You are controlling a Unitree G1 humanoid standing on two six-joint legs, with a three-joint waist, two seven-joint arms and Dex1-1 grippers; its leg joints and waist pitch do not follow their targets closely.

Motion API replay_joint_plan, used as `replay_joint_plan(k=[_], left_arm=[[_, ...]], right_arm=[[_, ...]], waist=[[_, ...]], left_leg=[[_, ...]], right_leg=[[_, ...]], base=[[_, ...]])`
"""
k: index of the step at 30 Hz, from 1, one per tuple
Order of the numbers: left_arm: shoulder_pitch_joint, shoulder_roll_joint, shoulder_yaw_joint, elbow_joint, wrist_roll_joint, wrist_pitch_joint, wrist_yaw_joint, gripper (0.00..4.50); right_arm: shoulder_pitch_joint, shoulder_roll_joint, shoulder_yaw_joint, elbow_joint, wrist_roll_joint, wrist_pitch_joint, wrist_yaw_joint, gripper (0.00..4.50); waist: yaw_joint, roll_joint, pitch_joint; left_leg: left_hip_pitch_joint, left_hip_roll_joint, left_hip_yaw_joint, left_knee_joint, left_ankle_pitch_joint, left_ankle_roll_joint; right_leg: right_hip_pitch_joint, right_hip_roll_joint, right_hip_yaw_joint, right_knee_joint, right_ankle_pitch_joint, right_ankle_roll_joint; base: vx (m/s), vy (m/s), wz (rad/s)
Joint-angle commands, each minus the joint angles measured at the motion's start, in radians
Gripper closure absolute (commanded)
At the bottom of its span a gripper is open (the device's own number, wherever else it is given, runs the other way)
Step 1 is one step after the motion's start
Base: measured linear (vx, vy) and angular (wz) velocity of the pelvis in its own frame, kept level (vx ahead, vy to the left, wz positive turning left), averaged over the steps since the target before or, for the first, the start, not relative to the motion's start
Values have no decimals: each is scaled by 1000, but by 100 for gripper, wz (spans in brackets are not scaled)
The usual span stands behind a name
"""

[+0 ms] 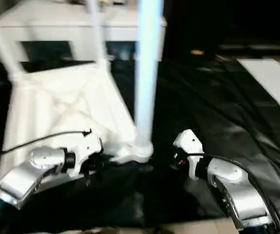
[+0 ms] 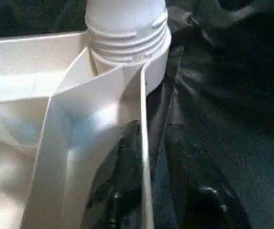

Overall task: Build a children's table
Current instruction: Rotate table base, then rotate leg to tighten

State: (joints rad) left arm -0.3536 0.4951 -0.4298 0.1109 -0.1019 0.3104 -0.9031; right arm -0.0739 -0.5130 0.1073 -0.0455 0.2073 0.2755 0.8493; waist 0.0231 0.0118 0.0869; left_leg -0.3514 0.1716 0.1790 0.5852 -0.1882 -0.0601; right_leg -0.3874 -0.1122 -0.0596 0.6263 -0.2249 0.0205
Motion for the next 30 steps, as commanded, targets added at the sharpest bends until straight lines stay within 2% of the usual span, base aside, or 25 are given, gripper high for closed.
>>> replay_joint_plan(k=[1,2,3,4,5,6,8,9,11,13,15,18,20,21,22,24,26,29,30], left_arm=[[-2,-6,-11,31,26,-8,8,357],[-8,-17,-7,44,35,2,24,357],[-14,-28,-3,56,44,14,41,357],[-20,-34,-2,67,52,20,57,357],[-22,-35,-3,70,55,22,61,357],[-25,-36,-5,75,62,24,68,357],[-25,-37,-4,76,60,33,69,357],[-26,-42,4,80,55,52,75,373],[-26,-46,11,83,52,60,81,373],[-23,-47,19,81,51,64,79,401],[-14,-41,26,68,47,71,73,408],[10,-31,39,33,32,97,64,448],[24,-29,47,13,22,107,60,448],[31,-26,47,3,17,109,54,448],[34,-23,46,-4,15,111,50,448],[39,-14,34,-11,20,96,34,448],[45,-6,10,-24,26,50,-2,448],[46,-2,-7,-36,35,43,-22,450],[46,-3,-12,-40,39,49,-26,450]], right_arm=[[-6,-3,-4,-25,11,7,-1,61],[-5,-3,-4,-27,11,8,-2,61],[-5,-3,-3,-27,10,8,-3,61],[-5,-2,-2,-27,10,9,-3,61],[-5,-2,-2,-27,10,8,-3,61],[-6,-2,-2,-26,10,8,-3,61],[-6,-1,-2,-27,10,9,-3,61],[-7,0,-2,-30,11,11,-5,61],[-7,1,-3,-30,12,11,-5,61],[-8,1,-4,-30,13,11,-5,61],[-7,1,-5,-30,15,10,-4,61],[-13,10,-13,-27,24,3,-7,61],[-24,23,-21,-26,37,-2,-10,61],[-31,31,-24,-26,46,0,-9,61],[-36,35,-23,-26,50,0,-5,61],[-47,36,-9,-17,44,-5,5,61],[-67,39,16,13,29,-14,20,61],[-84,40,33,36,23,-17,35,28],[-94,42,37,48,22,-17,41,25]], waist=[[9,-24,-52],[15,-20,-51],[27,-1,-63],[24,1,-63],[22,9,-66],[20,9,-60],[16,10,-57],[10,10,-59],[8,10,-58],[6,8,-55],[5,9,-54],[-1,10,-53],[-3,8,-53],[-10,9,-51],[-13,9,-52],[-17,10,-56],[-19,11,-56],[-12,9,-62],[-8,6,-65]], left_leg=[[47,-4,-35,50,-275,10],[-16,10,-53,9,-186,23],[-32,39,-52,-71,-196,1],[-25,39,-46,-74,-249,4],[-12,42,-40,-74,-310,4],[-11,40,-37,-76,-356,7],[-12,39,-39,-79,-389,6],[-16,39,-43,-82,-404,5],[-13,39,-44,-82,-418,5],[-8,38,-44,-81,-441,5],[-9,38,-46,-83,-450,3],[-13,38,-50,-88,-458,2],[-16,39,-51,-91,-458,5],[-10,38,-52,-91,-488,2],[-9,40,-54,-92,-492,1],[-8,44,-53,-95,-483,4],[-16,45,-52,-98,-463,8],[-4,45,-37,-91,-413,19],[-5,46,-33,-89,-378,30]], right_leg=[[-40,-118,56,-216,-1017,0],[20,-124,65,-185,-957,-10],[26,-39,30,-128,-572,-60],[19,-26,29,-122,-505,-85],[14,-23,37,-115,-424,-134],[13,-20,39,-118,-427,-155],[17,-23,36,-121,-469,-148],[22,-25,33,-124,-492,-133],[19,-26,32,-130,-505,-125],[14,-27,30,-137,-546,-114],[14,-29,28,-142,-574,-100],[21,-29,21,-144,-569,-91],[21,-31,21,-144,-556,-94],[15,-29,18,-148,-570,-95],[17,-29,17,-148,-561,-97],[19,-28,21,-143,-494,-118],[24,-27,24,-135,-428,-141],[17,-27,36,-128,-338,-188],[21,-27,39,-125,-309,-199]], base=[[44,-57,-24],[51,-72,-27],[71,-22,-25],[0,0,0],[0,0,0],[0,0,0],[0,0,0],[0,0,0],[0,0,0],[0,0,0],[0,0,0],[0,0,0],[0,0,0],[0,0,0],[0,0,0],[0,0,0],[0,0,0],[0,0,0],[0,0,0]])
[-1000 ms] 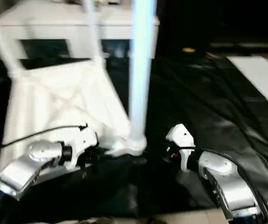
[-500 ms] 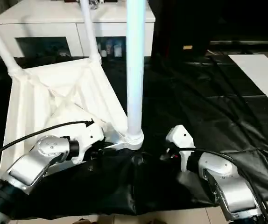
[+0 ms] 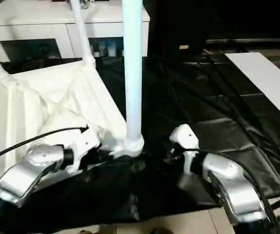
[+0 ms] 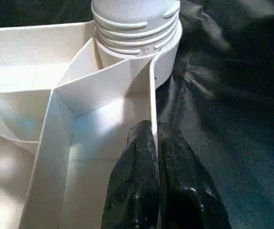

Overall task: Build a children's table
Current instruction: Rotate leg to tighten

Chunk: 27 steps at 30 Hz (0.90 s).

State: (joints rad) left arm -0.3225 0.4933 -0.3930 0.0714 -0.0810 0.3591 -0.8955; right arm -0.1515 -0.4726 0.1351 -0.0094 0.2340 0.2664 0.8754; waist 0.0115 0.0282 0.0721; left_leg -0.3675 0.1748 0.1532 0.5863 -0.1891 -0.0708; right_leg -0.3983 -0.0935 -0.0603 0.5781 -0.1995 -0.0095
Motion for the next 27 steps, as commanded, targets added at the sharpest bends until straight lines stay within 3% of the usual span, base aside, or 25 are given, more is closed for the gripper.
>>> replay_joint_plan(k=[1,4,10,15,23,27], left_arm=[[14,-6,-49,-5,18,11,-32,450],[9,-10,-54,-4,19,1,-41,450],[-5,-14,-69,-2,18,-30,-76,450],[-1,-14,-73,-7,23,-26,-82,450],[2,-8,-65,-2,25,-29,-96,450],[3,-3,-65,-1,28,-30,-100,450]], right_arm=[[-34,7,14,36,-4,-8,20,15],[-69,17,21,83,-16,-24,22,6],[-139,15,72,162,-36,-36,89,6],[-165,17,84,202,-37,-55,125,6],[-193,17,80,256,-36,-79,153,79],[-191,8,93,265,-45,-85,175,118]], waist=[[5,-12,-51],[14,-15,-52],[31,-17,-55],[41,-17,-63],[40,-19,-58],[40,-18,-60]], left_leg=[[13,43,-3,-89,-364,46],[15,44,5,-85,-339,52],[16,45,18,-77,-274,65],[6,44,19,-72,-201,79],[6,45,15,-78,-264,53],[5,45,14,-78,-254,54]], right_leg=[[30,-45,40,-76,-330,-174],[25,-42,45,-74,-353,-177],[20,-38,59,-63,-278,-191],[32,-37,55,-48,-202,-206],[31,-39,54,-60,-331,-169],[32,-38,54,-57,-300,-173]], base=[[0,0,0],[0,0,0],[0,0,0],[0,0,0],[0,0,0],[0,0,0]])
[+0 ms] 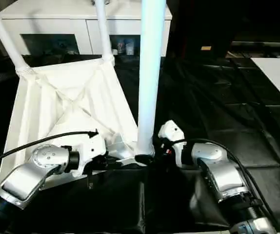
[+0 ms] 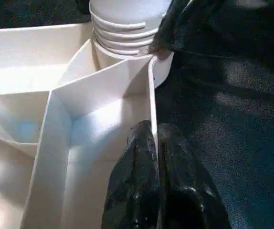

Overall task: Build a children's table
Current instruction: Rotate leg to tighten

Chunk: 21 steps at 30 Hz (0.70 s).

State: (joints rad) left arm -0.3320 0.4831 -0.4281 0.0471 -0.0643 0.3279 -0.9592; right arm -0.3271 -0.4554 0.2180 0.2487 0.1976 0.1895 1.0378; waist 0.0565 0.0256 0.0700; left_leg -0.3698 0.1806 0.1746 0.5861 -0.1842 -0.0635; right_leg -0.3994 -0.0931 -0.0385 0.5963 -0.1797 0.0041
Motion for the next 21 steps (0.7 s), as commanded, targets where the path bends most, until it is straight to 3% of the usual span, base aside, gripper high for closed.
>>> replay_joint_plan(k=[1,7,13,16,17,18,19,20,21], left_arm=[[13,8,-30,23,11,1,-37,450],[19,9,-22,21,-2,12,-48,450],[33,-4,-2,21,-21,50,-27,450],[22,-52,16,47,-10,91,46,450],[-2,-117,31,88,7,129,136,450],[-32,-190,45,140,30,164,238,450],[-38,-205,47,152,36,169,259,450],[-48,-224,49,170,45,173,286,450],[-88,-299,59,246,69,185,388,450]], right_arm=[[-16,-7,8,10,-7,-9,10,118],[-13,14,-12,20,14,-10,2,167],[24,67,-63,30,53,18,-66,175],[47,121,-80,57,10,15,-210,176],[61,182,-94,57,-21,27,-343,176],[68,257,-117,59,-54,37,-503,176],[68,273,-123,60,-62,39,-541,176],[65,294,-131,65,-73,43,-590,176],[53,348,-126,93,-140,38,-733,176]], waist=[[-5,-15,-58],[-5,-15,-61],[-9,-15,-59],[-14,-13,-55],[-24,-15,-52],[-31,-14,-47],[-31,-15,-51],[-35,-15,-54],[-41,-9,-52]], left_leg=[[7,39,-7,-77,-252,49],[5,38,-6,-74,-236,56],[6,38,-7,-78,-263,43],[8,38,-7,-81,-289,24],[5,35,-12,-86,-334,6],[16,34,-11,-87,-370,-14],[20,32,-13,-83,-373,-23],[14,28,-21,-86,-387,-28],[5,29,-23,-90,-388,-26]], right_leg=[[34,-38,32,-74,-307,-193],[36,-38,31,-71,-283,-205],[34,-39,30,-76,-344,-189],[28,-38,31,-81,-378,-182],[29,-37,27,-86,-447,-155],[16,-35,28,-97,-511,-133],[16,-39,28,-99,-531,-123],[24,-42,23,-100,-578,-97],[25,-40,21,-103,-587,-79]], base=[[0,0,0],[0,0,0],[0,0,0],[0,0,0],[0,0,0],[0,0,0],[0,0,0],[0,0,0],[0,0,0]])
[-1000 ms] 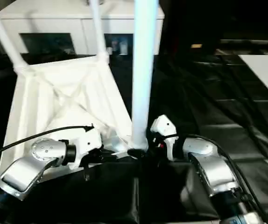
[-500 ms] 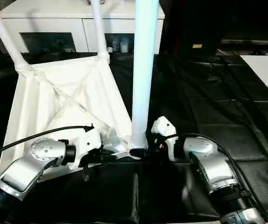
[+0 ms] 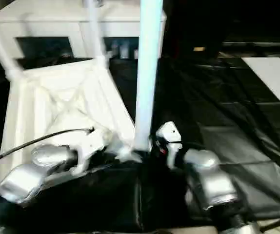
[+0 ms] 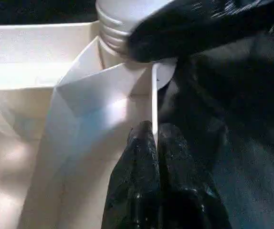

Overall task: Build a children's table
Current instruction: Rotate leg to tighten

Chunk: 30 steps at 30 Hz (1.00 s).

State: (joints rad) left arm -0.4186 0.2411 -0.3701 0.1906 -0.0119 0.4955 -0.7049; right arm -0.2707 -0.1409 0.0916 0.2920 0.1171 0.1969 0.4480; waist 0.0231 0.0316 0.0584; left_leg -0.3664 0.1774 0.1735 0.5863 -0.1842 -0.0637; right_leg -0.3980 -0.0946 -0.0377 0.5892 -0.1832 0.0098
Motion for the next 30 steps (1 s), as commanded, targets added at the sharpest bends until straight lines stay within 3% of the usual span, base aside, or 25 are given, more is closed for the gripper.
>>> replay_joint_plan(k=[1,2,3,4,7,9,10,11,12,13,15,18,19,20,22,23,25,26,27,28,30], left_arm=[[-9,-69,1,116,22,18,150,450],[-29,-103,4,153,35,16,196,450],[-48,-136,6,192,40,10,231,450],[-63,-154,2,222,51,0,251,450],[-94,-169,-16,289,109,-43,298,450],[-98,-163,-22,294,126,-50,295,450],[-99,-158,-24,295,130,-53,288,450],[-97,-152,-25,290,132,-55,281,450],[-95,-145,-27,284,134,-56,273,450],[-92,-136,-30,282,135,-61,262,450],[-85,-111,-36,269,142,-74,243,450],[-56,-59,-51,196,141,-81,170,450],[-43,-33,-62,167,144,-105,133,450],[-23,-5,-62,125,133,-96,93,450],[14,56,-69,51,104,-131,-1,450],[34,87,-69,13,78,-112,-49,450],[46,107,-71,-10,62,-102,-81,450],[76,176,-88,-63,18,-150,-202,450],[87,201,-93,-84,1,-159,-246,450],[100,231,-98,-111,-25,-164,-306,450],[111,261,-103,-141,-50,-164,-369,450]], right_arm=[[-6,42,2,56,-72,29,-168,176],[-14,66,9,74,-102,23,-232,176],[-25,90,14,93,-117,14,-276,177],[-35,111,13,107,-122,6,-311,177],[-49,153,16,117,-123,-24,-331,178],[-39,158,18,87,-115,-45,-306,108],[-31,156,18,65,-106,-58,-286,108],[-22,151,15,45,-90,-68,-257,108],[-14,143,17,27,-76,-72,-223,88],[-8,134,12,12,-68,-70,-221,88],[5,106,2,-28,-46,-57,-200,62],[15,48,-14,-83,-8,0,-122,36],[19,11,-8,-102,-21,8,-91,36],[29,-43,4,-131,-14,19,-15,36],[59,-143,29,-199,21,34,150,36],[81,-197,43,-235,41,32,236,36],[96,-232,53,-258,51,28,287,36],[129,-317,73,-304,84,46,401,36],[139,-345,79,-319,99,59,440,36],[146,-375,86,-332,117,74,483,36],[143,-397,92,-334,136,93,526,36]], waist=[[-12,-17,-36],[-11,-18,-41],[-11,-17,-47],[-12,-18,-45],[-13,-11,-43],[-12,-9,-46],[-12,-10,-44],[-11,-8,-42],[-15,-9,-46],[-18,-7,-47],[-34,-11,-44],[-42,-11,-42],[-45,-12,-38],[-42,-8,-38],[-39,-8,-39],[-36,-11,-39],[-29,-11,-39],[-23,-14,-41],[-22,-16,-39],[-17,-15,-41],[-10,-13,-40]], left_leg=[[5,30,-21,-91,-410,-28],[23,24,-20,-82,-439,-29],[22,24,-24,-83,-440,-19],[17,24,-23,-86,-434,-12],[30,22,-23,-87,-490,0],[31,25,-25,-93,-500,6],[31,26,-24,-95,-505,9],[29,27,-23,-98,-509,13],[14,29,-29,-106,-488,18],[4,31,-32,-109,-474,17],[1,29,-34,-111,-494,16],[11,29,-35,-105,-519,20],[7,30,-34,-105,-519,21],[15,28,-34,-102,-534,20],[12,31,-34,-102,-521,25],[8,35,-32,-103,-509,35],[11,37,-27,-103,-494,43],[14,36,-26,-101,-486,49],[7,41,-25,-105,-462,52],[8,41,-26,-105,-455,52],[17,46,-20,-106,-451,44]], right_leg=[[15,-34,17,-105,-611,-73],[4,-38,16,-116,-645,-62],[13,-39,13,-117,-636,-56],[14,-38,13,-120,-625,-54],[2,-33,5,-134,-629,-41],[8,-34,2,-138,-604,-39],[8,-34,2,-139,-600,-38],[10,-35,2,-140,-591,-41],[28,-39,1,-131,-562,-44],[35,-41,2,-126,-541,-48],[33,-40,-2,-128,-550,-53],[25,-45,-3,-140,-609,-49],[24,-45,-3,-141,-627,-45],[19,-43,-5,-146,-652,-40],[23,-47,-2,-145,-642,-41],[22,-48,4,-141,-619,-50],[16,-45,8,-137,-584,-75],[19,-44,7,-136,-572,-86],[21,-45,13,-130,-549,-95],[24,-46,12,-126,-538,-104],[15,-40,19,-119,-475,-141]], base=[[0,0,0],[0,0,0],[0,0,0],[0,0,0],[0,0,0],[0,0,0],[0,0,0],[0,0,0],[0,0,0],[0,0,0],[0,0,0],[0,0,0],[0,0,0],[0,0,0],[0,0,0],[0,0,0],[0,0,0],[0,0,0],[0,0,0],[0,0,0],[0,0,0]])
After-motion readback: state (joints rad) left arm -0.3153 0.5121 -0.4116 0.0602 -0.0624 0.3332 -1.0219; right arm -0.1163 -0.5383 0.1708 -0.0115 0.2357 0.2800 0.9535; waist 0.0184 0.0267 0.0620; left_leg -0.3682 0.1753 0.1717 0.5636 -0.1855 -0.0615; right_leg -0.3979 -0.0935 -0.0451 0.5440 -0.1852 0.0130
